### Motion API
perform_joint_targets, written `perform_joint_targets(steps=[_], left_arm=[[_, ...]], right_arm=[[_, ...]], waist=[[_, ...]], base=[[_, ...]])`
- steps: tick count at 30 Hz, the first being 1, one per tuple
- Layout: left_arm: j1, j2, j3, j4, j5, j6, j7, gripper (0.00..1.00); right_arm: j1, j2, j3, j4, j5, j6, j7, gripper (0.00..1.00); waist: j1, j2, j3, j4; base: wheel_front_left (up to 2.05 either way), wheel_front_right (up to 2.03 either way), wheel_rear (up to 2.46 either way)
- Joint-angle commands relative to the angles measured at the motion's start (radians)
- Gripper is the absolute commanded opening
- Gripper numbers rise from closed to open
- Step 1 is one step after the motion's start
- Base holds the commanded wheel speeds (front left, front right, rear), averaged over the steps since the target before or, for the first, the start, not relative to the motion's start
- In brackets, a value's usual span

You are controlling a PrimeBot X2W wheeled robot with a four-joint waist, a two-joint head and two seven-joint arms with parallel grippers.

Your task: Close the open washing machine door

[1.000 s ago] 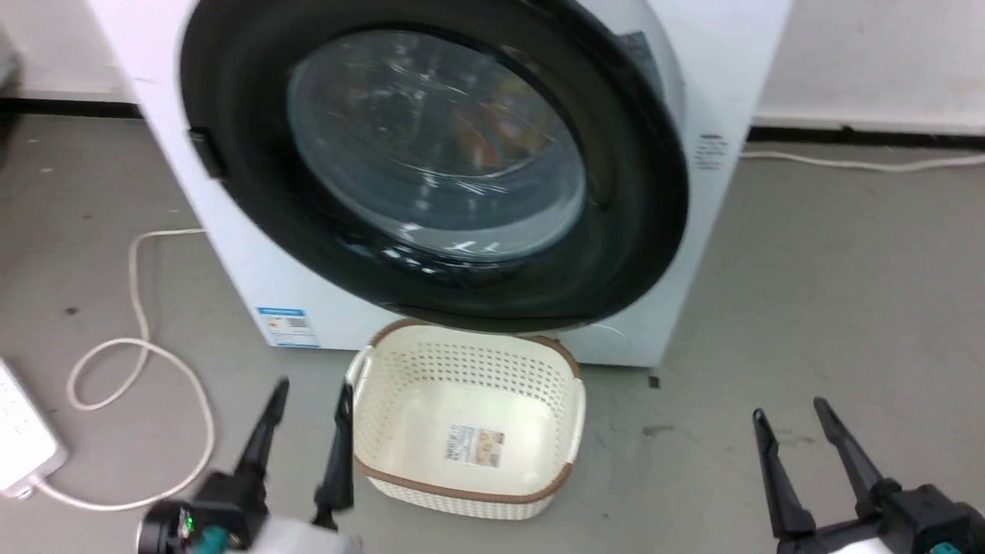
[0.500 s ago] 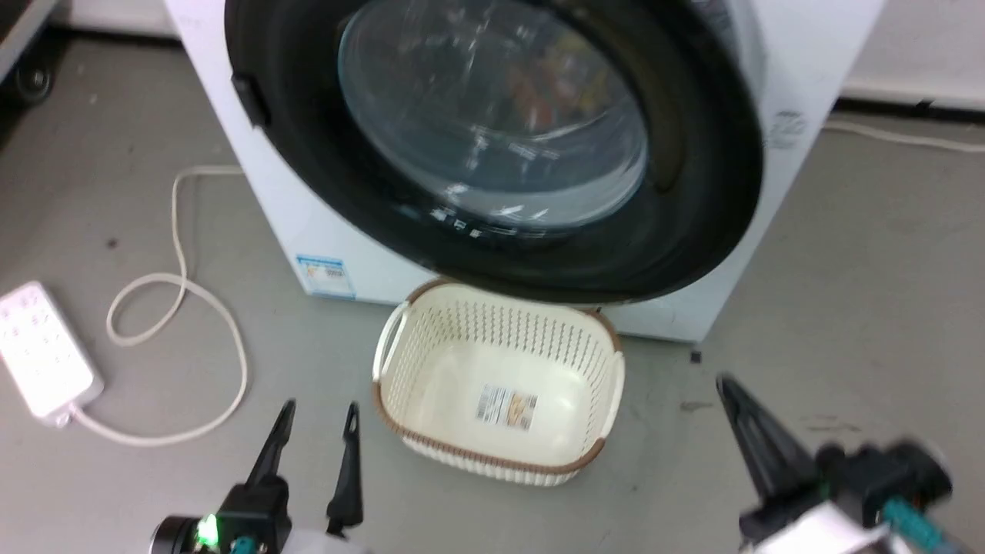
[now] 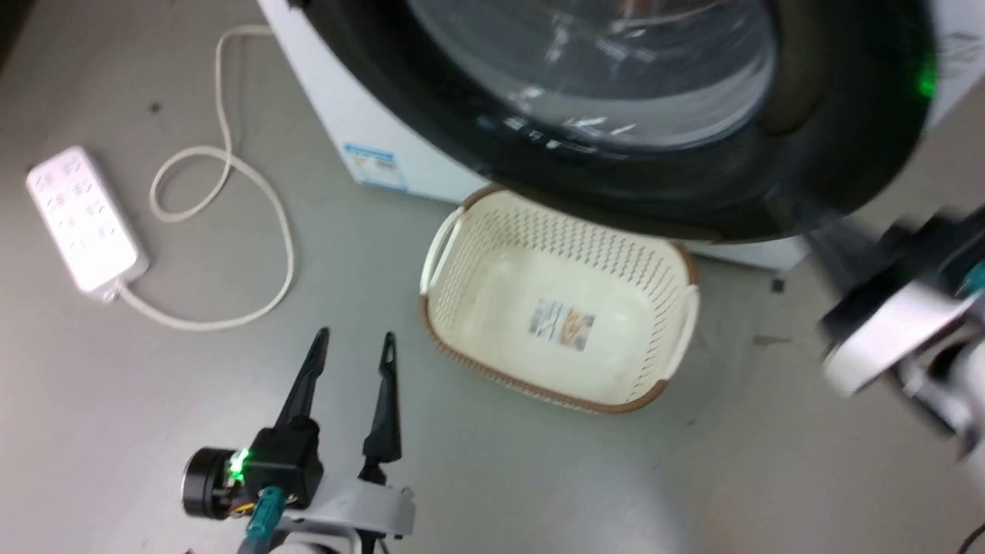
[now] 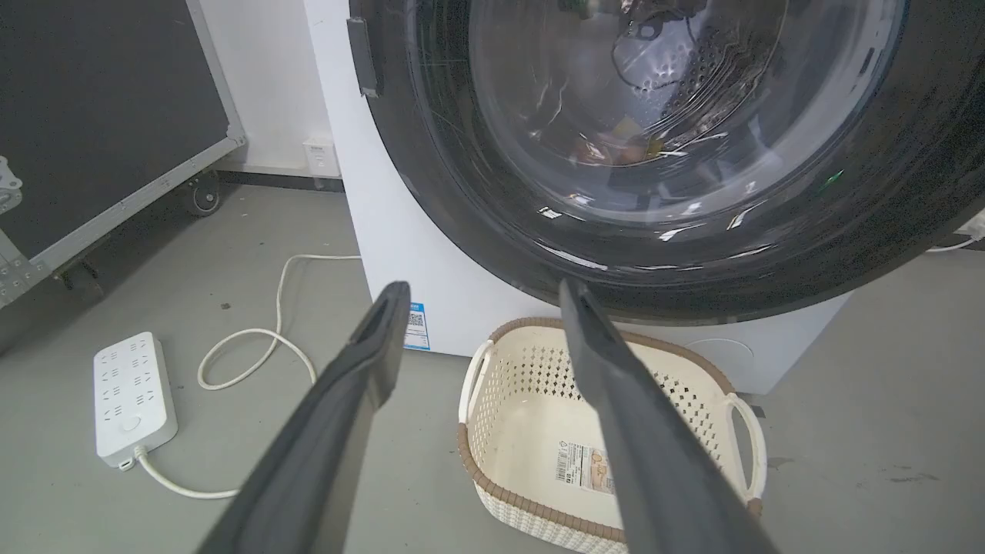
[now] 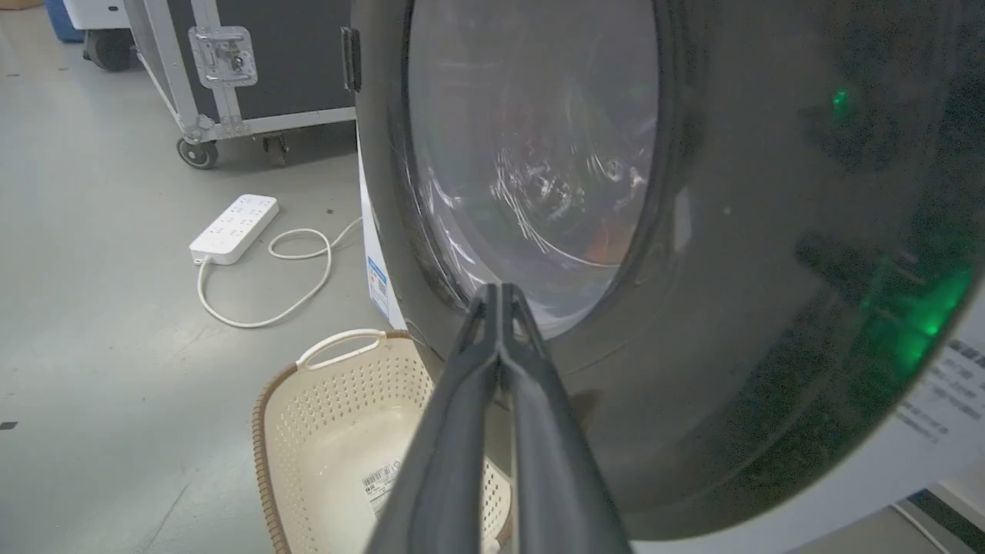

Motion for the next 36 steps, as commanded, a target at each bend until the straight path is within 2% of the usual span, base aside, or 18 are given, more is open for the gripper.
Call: perform_joint_targets(steps=[1, 5, 9, 14, 22, 29, 31, 36], left_arm=[[-0.021, -0.004, -0.007, -0.004, 0.006, -0.004, -0.005, 1.0], [-0.043, -0.013, -0.022, -0.008, 0.01, -0.001, -0.005, 1.0], [-0.055, -0.019, -0.032, -0.015, 0.008, 0.006, -0.005, 1.0], [-0.062, -0.022, -0.034, -0.024, 0.007, 0.011, -0.005, 1.0], [-0.069, -0.024, -0.033, -0.026, 0.008, 0.016, -0.005, 1.0], [-0.06, -0.025, -0.023, -0.004, 0.008, 0.009, -0.005, 1.0], [-0.054, -0.024, -0.018, 0.008, 0.009, 0.003, -0.005, 1.0], [-0.012, -0.013, 0.005, 0.035, 0.005, -0.012, -0.005, 1.0]], right_arm=[[-0.055, -0.029, 0.006, 0.03, 0.029, -0.001, 0.001, 0.0], [-0.167, -0.074, -0.01, 0.127, 0.112, -0.001, -0.001, 0.0], [-0.253, -0.113, -0.005, 0.217, 0.141, -0.001, -0.005, 0.0], [-0.346, -0.126, -0.01, 0.327, 0.158, -0.001, -0.002, 0.0], [-0.434, -0.089, -0.034, 0.473, 0.142, -0.001, -0.016, 0.0], [-0.382, -0.05, -0.021, 0.524, 0.14, -0.001, -0.094, 0.01], [-0.339, -0.044, -0.023, 0.519, 0.12, -0.001, -0.118, 1.0], [-0.18, 0.026, -0.106, 0.478, 0.102, -0.001, -0.14, 1.0]], waist=[[-0.0003, -0.0001, 0.045, 0.041], [-0.0003, -0.0001, 0.072, 0.065], [-0.0003, -0.0001, 0.088, 0.079], [-0.0003, -0.0001, 0.1, 0.084], [-0.0003, -0.0001, 0.098, 0.075], [-0.0003, -0.0001, 0.021, 0.049], [-0.0003, -0.0001, -0.02, 0.038], [-0.0003, -0.0001, -0.134, -0.005]], base=[[0.0, 0.0, 0.0], [0.0, 0.0, 0.0], [0.0, 0.0, 0.0], [0.0, 0.0, 0.0], [0.0, 0.0, 0.0], [0.0, 0.0, 0.0], [0.0, 0.0, 0.0], [0.0, 0.0, 0.0]])
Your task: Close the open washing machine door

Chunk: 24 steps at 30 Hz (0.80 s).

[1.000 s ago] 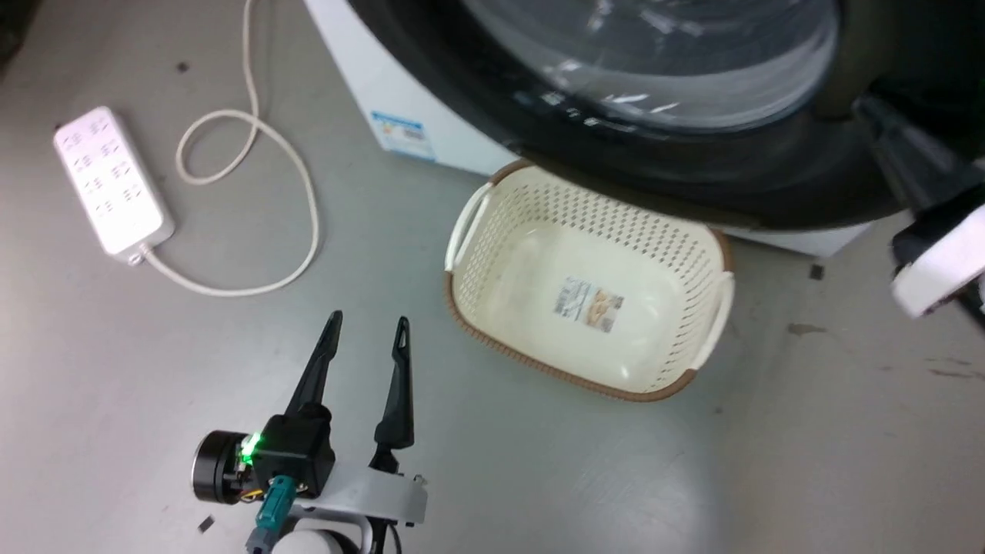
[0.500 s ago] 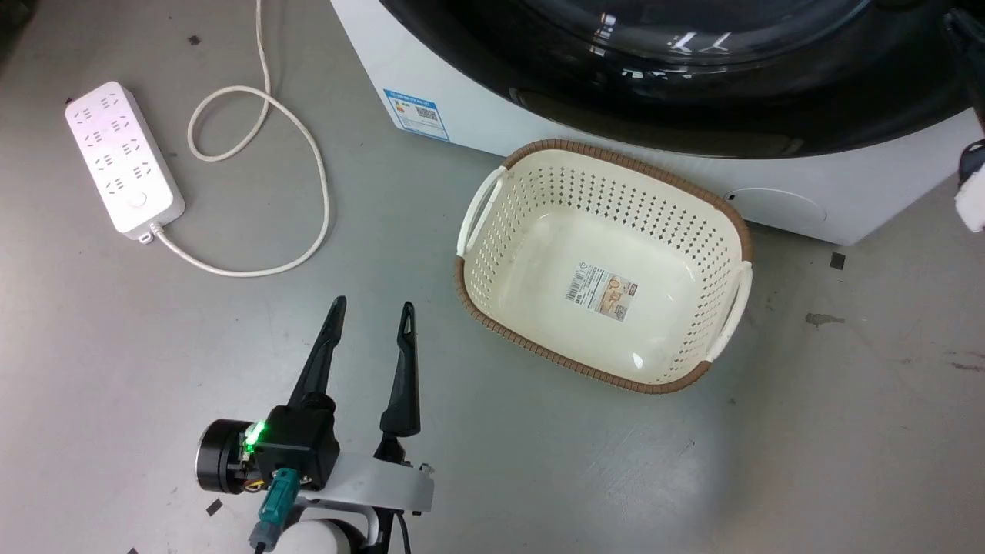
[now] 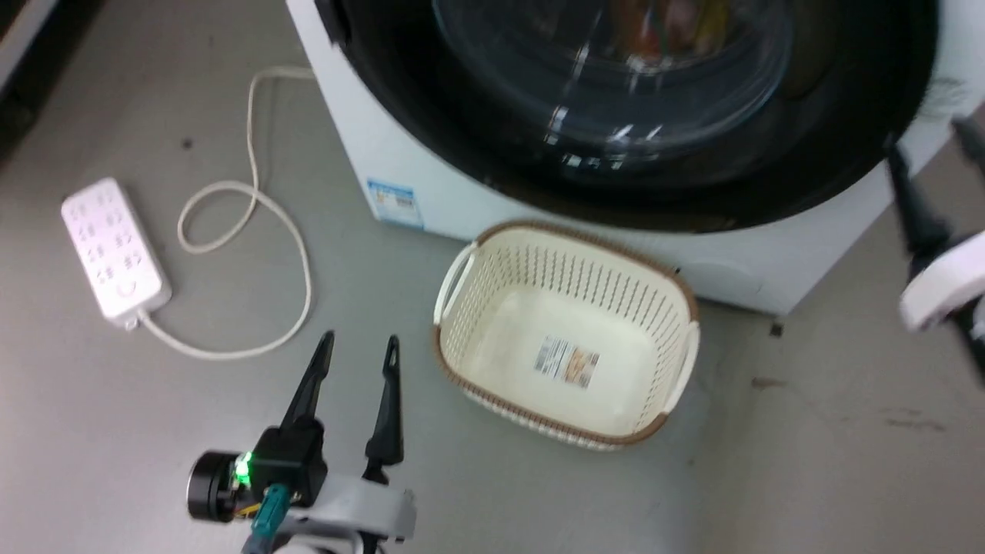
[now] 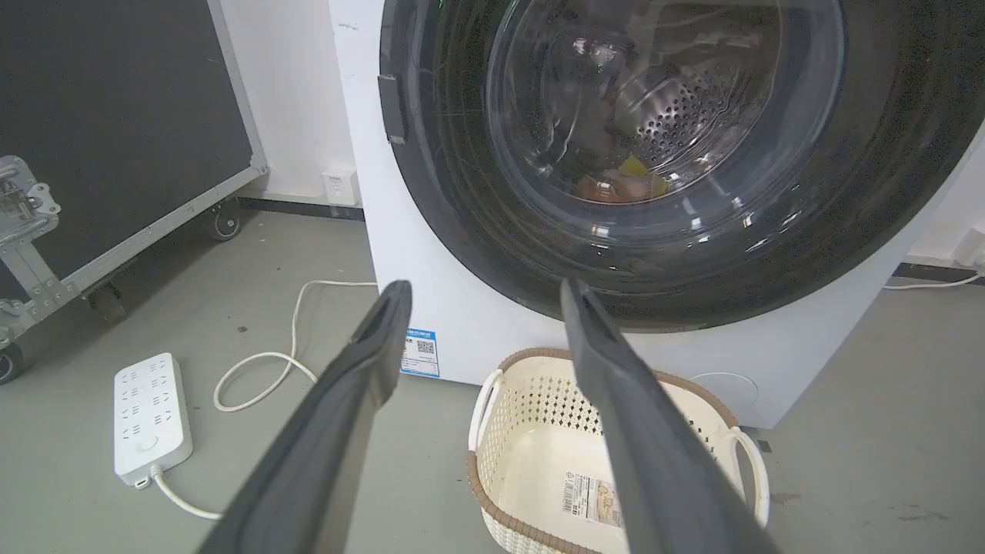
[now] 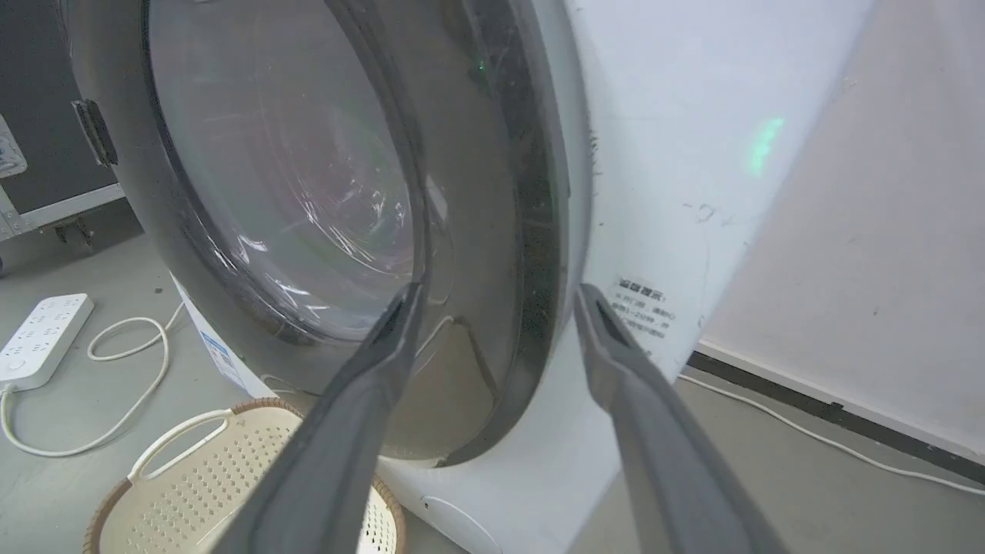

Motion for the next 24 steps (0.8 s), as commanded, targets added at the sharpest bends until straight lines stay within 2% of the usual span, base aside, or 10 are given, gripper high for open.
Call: perform_joint_targets(steps=[1, 3, 7, 12, 17, 20, 24], left_arm=[[0.028, 0.012, 0.012, 0.012, -0.002, -0.007, -0.005, 1.0], [0.046, 0.021, 0.018, 0.023, -0.003, -0.015, -0.005, 1.0], [0.076, 0.03, 0.04, 0.03, -0.018, -0.026, -0.005, 1.0], [0.112, 0.032, 0.054, 0.038, -0.034, -0.043, -0.005, 1.0], [0.127, 0.032, 0.06, 0.041, -0.042, -0.058, -0.005, 1.0], [0.131, 0.032, 0.056, 0.046, -0.036, -0.064, -0.005, 1.0], [0.141, 0.029, 0.058, 0.043, -0.029, -0.065, -0.005, 1.0]], right_arm=[[0.079, 0.033, -0.01, -0.037, -0.039, -0.001, -0.008, 1.0], [0.158, 0.069, -0.051, -0.091, -0.079, -0.001, -0.009, 1.0], [0.328, 0.171, -0.207, -0.211, -0.162, -0.001, -0.009, 1.0], [0.544, 0.296, -0.316, -0.378, -0.31, -0.001, -0.009, 1.0], [0.702, 0.415, -0.414, -0.505, -0.389, -0.001, -0.009, 1.0], [0.774, 0.455, -0.442, -0.547, -0.415, -0.001, -0.009, 1.0], [0.838, 0.476, -0.429, -0.549, -0.432, -0.001, -0.009, 1.0]], waist=[[0.0001, 0.0, -0.093, -0.05], [0.0001, 0.0, -0.132, -0.071], [0.0001, 0.0, -0.194, -0.113], [0.0001, 0.0, -0.245, -0.153], [0.0001, 0.0, -0.262, -0.167], [0.0001, 0.0, -0.266, -0.171], [0.0001, 0.0, -0.267, -0.179]], base=[[0.0, 0.0, 0.0], [0.0, 0.0, 0.0], [0.0, 0.0, 0.0], [0.0, 0.0, 0.0], [0.0, 0.0, 0.0], [0.0, 0.0, 0.0], [0.0, 0.0, 0.0]])
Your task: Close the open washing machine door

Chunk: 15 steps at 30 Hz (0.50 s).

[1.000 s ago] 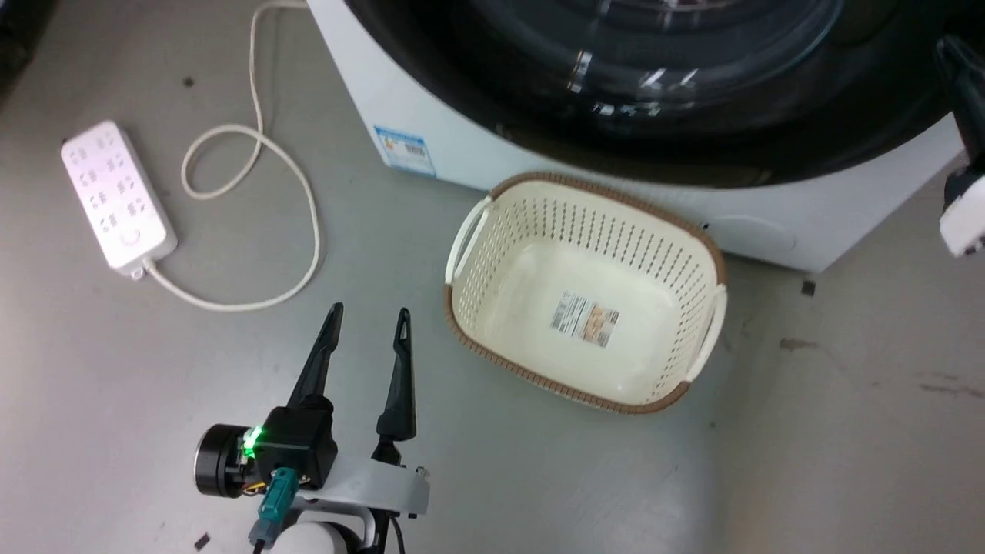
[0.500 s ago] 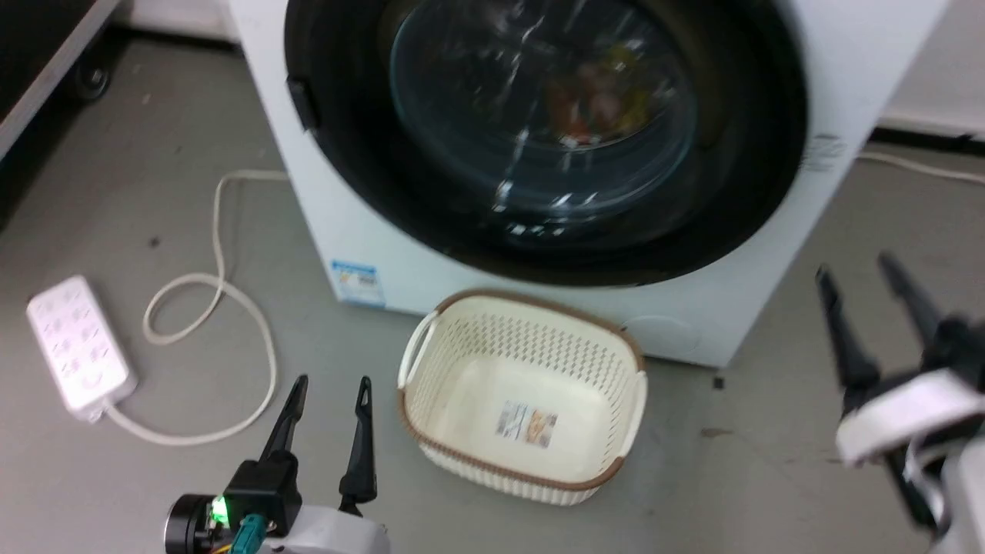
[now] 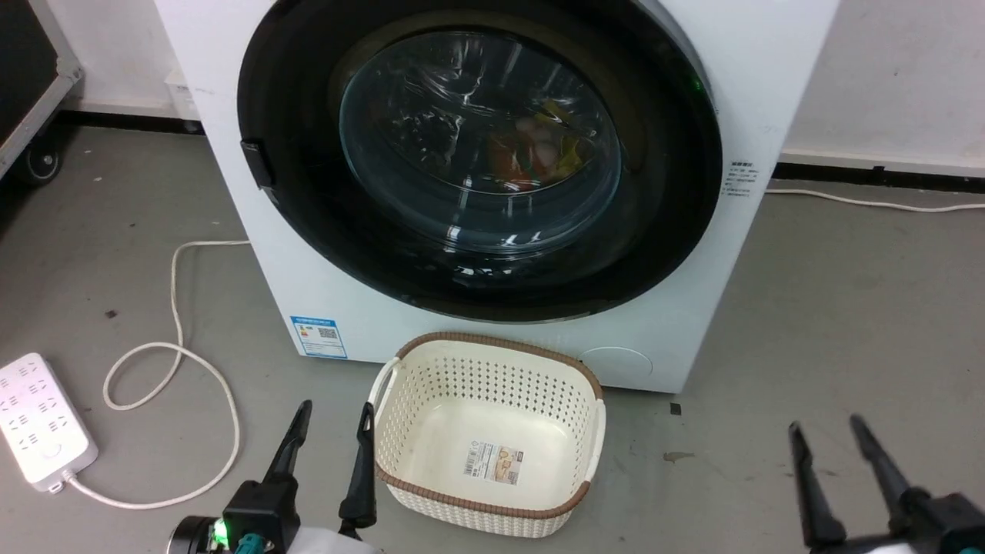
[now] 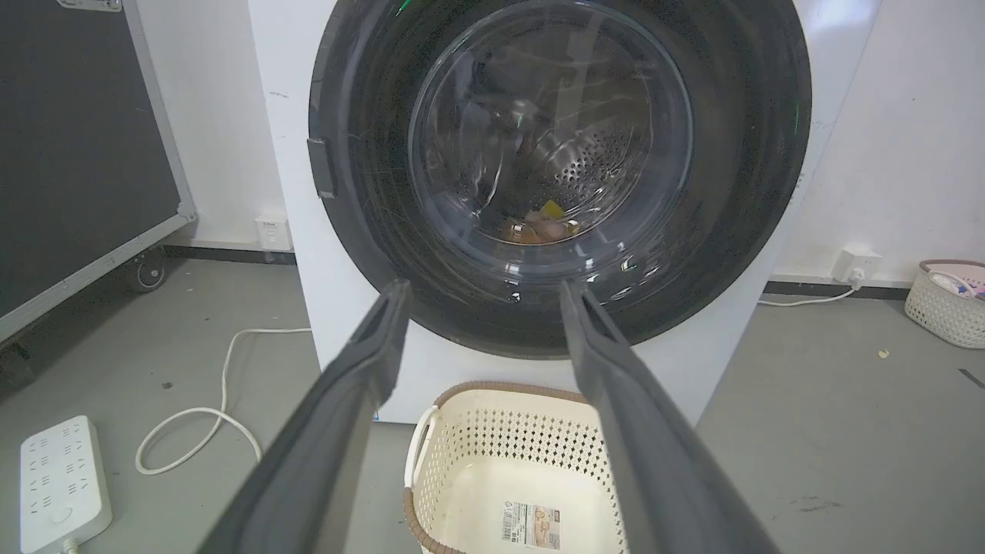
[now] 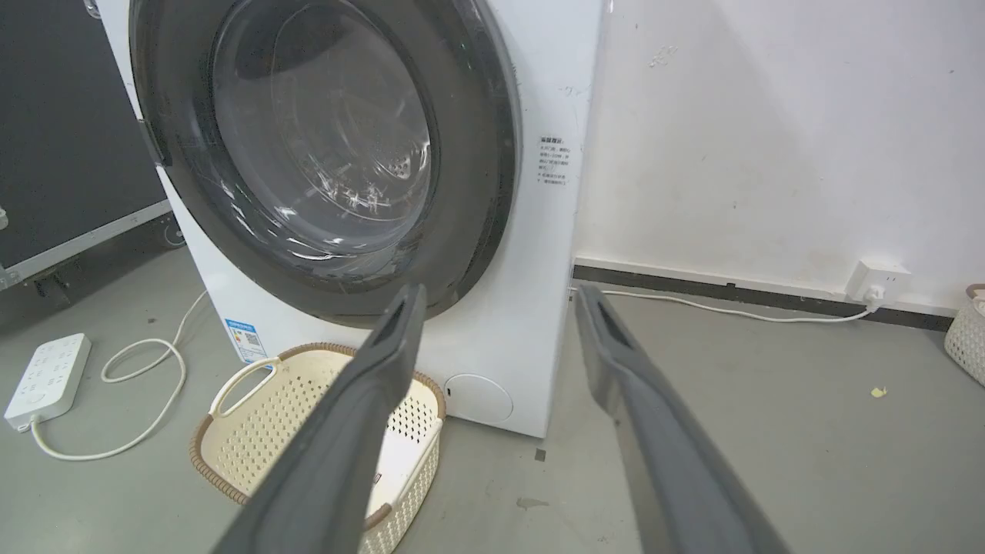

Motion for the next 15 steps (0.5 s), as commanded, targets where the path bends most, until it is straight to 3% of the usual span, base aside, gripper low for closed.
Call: perform_joint_targets(steps=[1, 12, 13, 15], left_arm=[[0.021, 0.0, 0.006, -0.003, 0.005, -0.003, -0.005, 1.0], [0.029, -0.001, 0.014, -0.004, 0.028, -0.022, -0.005, 1.0], [0.018, -0.003, 0.01, -0.005, 0.026, -0.024, 0.001, 0.0], [0.018, -0.003, 0.01, -0.005, 0.027, -0.024, 0.001, 0.0]], right_arm=[[0.029, 0.008, 0.007, -0.001, -0.018, -0.001, -0.004, 1.0], [0.032, 0.014, -0.005, -0.005, -0.011, -0.001, -0.004, 1.0], [0.031, 0.008, -0.004, -0.002, -0.014, 0.0, 0.0, 0.0], [0.031, 0.008, -0.003, -0.002, -0.015, 0.0, 0.0, 0.0]], waist=[[0.0001, 0.0, 0.001, -0.005], [0.0001, 0.0, -0.001, -0.012], [0.0001, 0.0, -0.002, -0.012], [0.0001, 0.0, -0.002, -0.012]], base=[[0.0, 0.0, 0.0], [0.0, 0.0, 0.0], [0.0, 0.0, 0.0], [0.0, 0.0, 0.0]])
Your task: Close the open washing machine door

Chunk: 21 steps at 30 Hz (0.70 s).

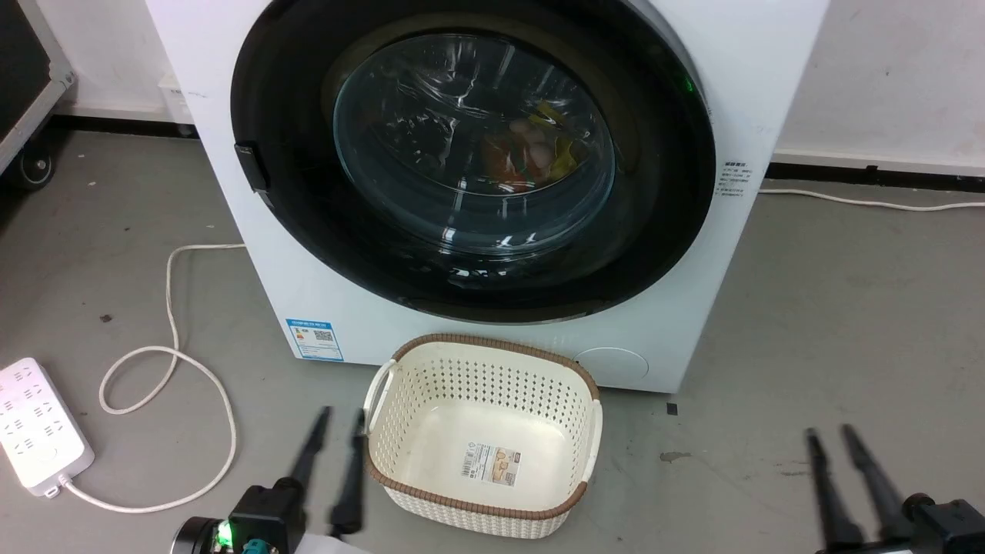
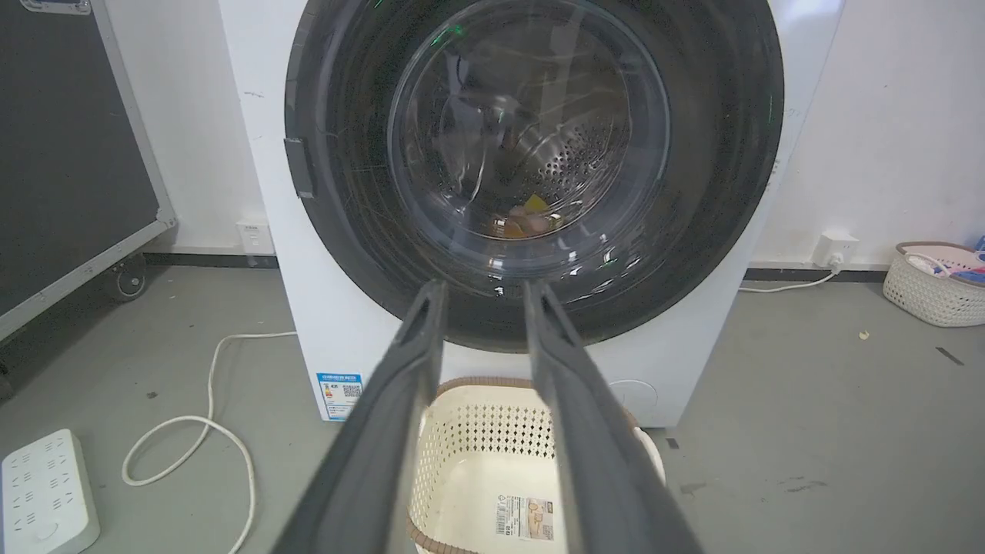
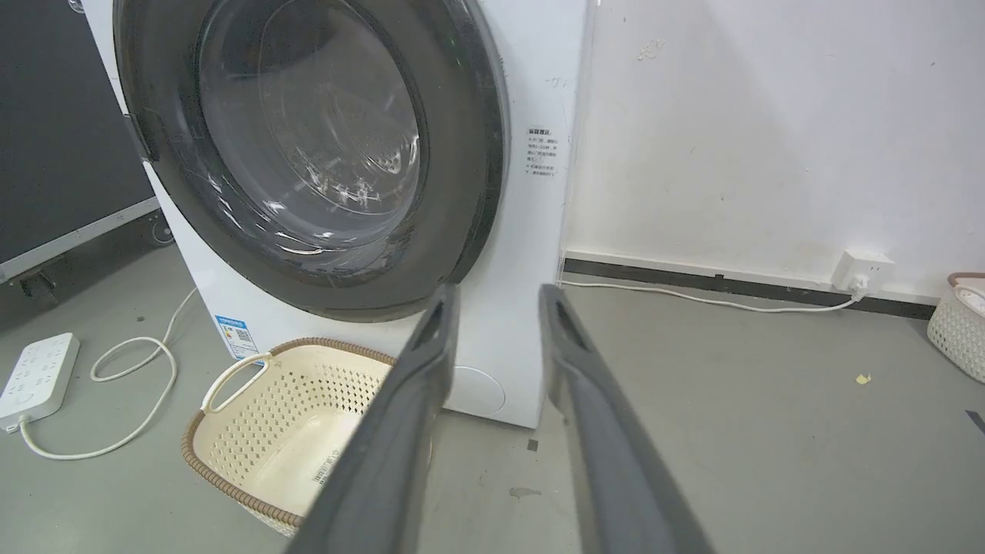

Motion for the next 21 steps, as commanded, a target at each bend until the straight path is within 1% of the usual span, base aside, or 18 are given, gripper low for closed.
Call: perform_joint_targets(steps=[1, 21], left_arm=[[0.0, 0.0, 0.0, 0.0, 0.0, 0.0, 0.0, 0.0], [-0.007, -0.005, 0.021, -0.013, 0.018, -0.001, 0.04, 0.0]], right_arm=[[0.0, 0.0, 0.0, 0.0, 0.0, 0.0, 0.0, 0.0], [-0.018, 0.001, 0.02, -0.011, -0.005, 0.0, 0.04, 0.0]], waist=[[0.0, 0.0, 0.0, 0.0], [0.0001, 0.0, 0.002, 0.001]], base=[[0.0, 0.0, 0.0], [0.0, 0.0, 0.0]])
